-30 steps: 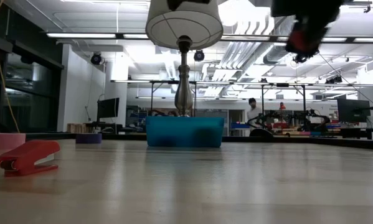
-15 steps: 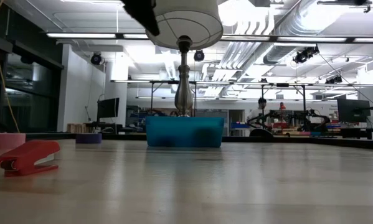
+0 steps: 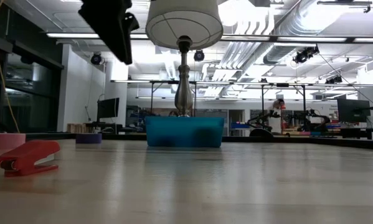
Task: Pick and place Stapler, Stapler remover, tape
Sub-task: Put the top red stapler into the left transparent bin
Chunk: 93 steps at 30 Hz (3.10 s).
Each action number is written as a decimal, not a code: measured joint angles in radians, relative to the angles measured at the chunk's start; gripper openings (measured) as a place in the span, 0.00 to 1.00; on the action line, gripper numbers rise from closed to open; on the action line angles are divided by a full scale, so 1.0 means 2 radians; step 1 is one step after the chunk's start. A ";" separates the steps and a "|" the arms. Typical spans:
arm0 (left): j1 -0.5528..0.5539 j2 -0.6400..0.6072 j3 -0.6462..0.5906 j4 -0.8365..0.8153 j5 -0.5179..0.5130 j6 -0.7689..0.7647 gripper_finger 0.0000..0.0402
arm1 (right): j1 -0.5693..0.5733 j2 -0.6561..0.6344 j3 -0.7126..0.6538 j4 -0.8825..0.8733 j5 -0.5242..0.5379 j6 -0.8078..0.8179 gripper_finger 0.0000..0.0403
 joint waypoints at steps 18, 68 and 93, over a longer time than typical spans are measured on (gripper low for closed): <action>0.002 -0.003 -0.012 -0.004 -0.011 0.005 0.28 | 0.010 0.049 0.000 0.028 -0.007 -0.001 0.36; 0.005 -0.046 -0.011 -0.066 -0.036 -0.049 0.28 | 0.041 0.009 0.000 0.012 -0.020 0.042 0.55; 0.005 -0.046 -0.011 -0.068 -0.038 -0.024 0.28 | 0.031 0.101 0.000 0.013 -0.100 0.068 0.57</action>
